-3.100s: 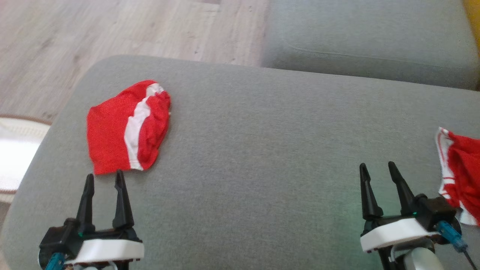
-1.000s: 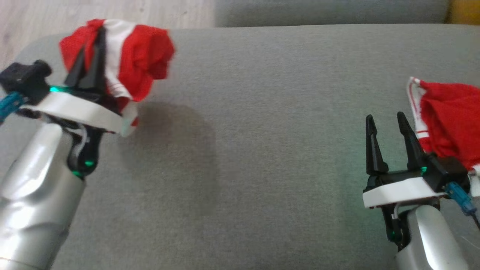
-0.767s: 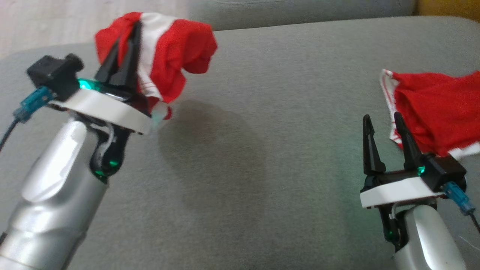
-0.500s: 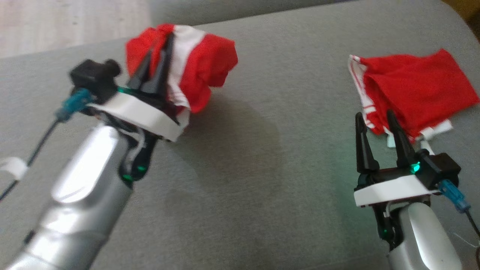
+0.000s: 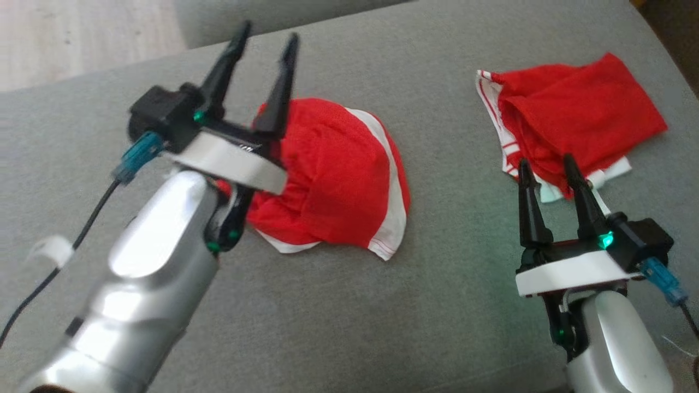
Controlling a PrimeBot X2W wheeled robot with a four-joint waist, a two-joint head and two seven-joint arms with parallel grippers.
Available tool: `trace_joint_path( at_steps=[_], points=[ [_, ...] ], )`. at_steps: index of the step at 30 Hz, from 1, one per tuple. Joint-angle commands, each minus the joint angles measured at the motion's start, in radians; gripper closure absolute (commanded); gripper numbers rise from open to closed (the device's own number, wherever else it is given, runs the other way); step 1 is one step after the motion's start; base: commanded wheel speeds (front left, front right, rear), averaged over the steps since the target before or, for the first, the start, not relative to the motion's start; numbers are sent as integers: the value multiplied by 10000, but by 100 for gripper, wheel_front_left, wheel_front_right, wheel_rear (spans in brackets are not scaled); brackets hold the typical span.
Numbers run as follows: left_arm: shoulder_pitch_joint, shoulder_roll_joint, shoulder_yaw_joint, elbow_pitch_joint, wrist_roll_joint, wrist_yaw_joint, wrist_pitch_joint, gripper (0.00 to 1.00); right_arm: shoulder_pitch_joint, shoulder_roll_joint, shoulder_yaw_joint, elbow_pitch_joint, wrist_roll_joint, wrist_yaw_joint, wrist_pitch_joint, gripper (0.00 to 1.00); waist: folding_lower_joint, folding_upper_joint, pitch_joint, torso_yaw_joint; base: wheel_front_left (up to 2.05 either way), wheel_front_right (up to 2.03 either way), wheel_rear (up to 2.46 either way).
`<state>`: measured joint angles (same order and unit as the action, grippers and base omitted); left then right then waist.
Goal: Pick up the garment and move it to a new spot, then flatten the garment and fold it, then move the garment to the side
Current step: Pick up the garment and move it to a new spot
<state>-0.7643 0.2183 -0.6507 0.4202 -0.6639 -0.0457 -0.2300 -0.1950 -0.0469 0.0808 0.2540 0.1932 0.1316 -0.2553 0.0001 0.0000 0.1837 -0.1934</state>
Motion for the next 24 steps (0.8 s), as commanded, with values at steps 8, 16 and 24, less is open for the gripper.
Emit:
trace_joint_path(
  at_steps=[8, 16, 24],
  points=[
    [1981, 1119, 1532, -1378, 885, 142, -311, 0, 283, -33, 40, -345, -308, -9, -65, 0, -1, 0, -840, 1255, 0, 0, 0],
    [5237, 601, 2609, -2363, 2394, 297, -315, 0, 781, -33, -55, -253, -455, -9, -65, 0, -1, 0, -1474, 2036, 0, 0, 0],
    [6843, -578, 3779, -2656, 3336, -133, -316, 0, 1156, -33, -15, -244, -501, -9, -65, 0, -1, 0, -1695, 2232, 0, 0, 0]
  ],
)
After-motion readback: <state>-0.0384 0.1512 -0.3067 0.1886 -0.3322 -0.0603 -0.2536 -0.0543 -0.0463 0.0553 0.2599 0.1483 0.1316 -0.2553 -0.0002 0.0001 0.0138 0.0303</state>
